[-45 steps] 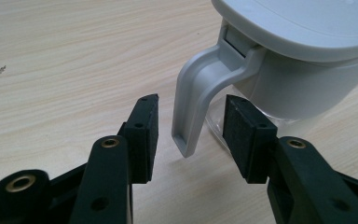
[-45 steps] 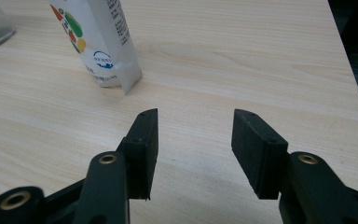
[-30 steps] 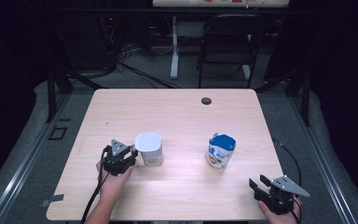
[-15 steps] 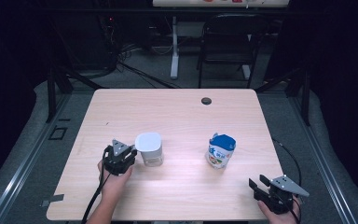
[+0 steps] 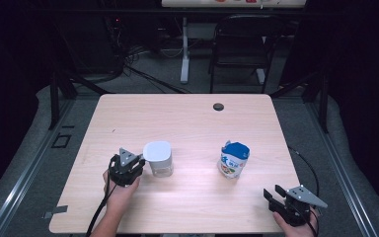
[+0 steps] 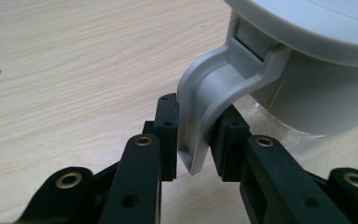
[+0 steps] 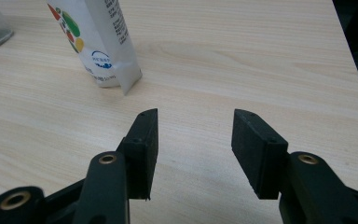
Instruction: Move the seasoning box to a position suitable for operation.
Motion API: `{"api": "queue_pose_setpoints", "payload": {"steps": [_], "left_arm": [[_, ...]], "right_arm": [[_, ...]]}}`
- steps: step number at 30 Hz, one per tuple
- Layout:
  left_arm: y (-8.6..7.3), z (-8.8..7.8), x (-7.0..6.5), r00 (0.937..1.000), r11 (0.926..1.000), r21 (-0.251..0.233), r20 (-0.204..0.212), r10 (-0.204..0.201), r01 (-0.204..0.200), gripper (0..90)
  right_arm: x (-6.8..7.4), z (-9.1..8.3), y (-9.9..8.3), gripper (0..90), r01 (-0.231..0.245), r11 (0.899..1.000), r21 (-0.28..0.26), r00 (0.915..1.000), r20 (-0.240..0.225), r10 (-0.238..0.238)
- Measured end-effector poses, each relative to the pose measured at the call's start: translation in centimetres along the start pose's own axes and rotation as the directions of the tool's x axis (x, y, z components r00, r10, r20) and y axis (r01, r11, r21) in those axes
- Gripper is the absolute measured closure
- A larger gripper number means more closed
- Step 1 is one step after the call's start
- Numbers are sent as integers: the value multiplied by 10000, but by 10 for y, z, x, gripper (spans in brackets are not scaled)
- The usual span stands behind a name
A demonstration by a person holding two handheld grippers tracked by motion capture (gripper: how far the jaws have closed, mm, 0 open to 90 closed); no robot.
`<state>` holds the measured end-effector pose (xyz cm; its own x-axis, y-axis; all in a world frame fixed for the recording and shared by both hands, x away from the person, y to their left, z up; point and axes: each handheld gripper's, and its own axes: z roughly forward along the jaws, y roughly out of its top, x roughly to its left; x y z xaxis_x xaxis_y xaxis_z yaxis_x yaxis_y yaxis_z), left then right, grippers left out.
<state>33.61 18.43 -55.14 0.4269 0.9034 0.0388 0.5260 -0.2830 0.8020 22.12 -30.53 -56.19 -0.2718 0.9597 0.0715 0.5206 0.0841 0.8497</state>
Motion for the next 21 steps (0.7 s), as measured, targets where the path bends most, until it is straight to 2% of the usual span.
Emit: {"api": "queue_pose_setpoints", "payload": {"steps": [7,21], "left_arm": [[-3,-2,-4,9999,10000,-77,102,2,-1,749],[-8,-11,-12,9990,9996,-46,353,272,-271,752]], "right_arm": [[0,0,0,511,0,10000,32,10000,-23,0],[1,0,0,511,-56,10000,22,10000,-42,56]]}}
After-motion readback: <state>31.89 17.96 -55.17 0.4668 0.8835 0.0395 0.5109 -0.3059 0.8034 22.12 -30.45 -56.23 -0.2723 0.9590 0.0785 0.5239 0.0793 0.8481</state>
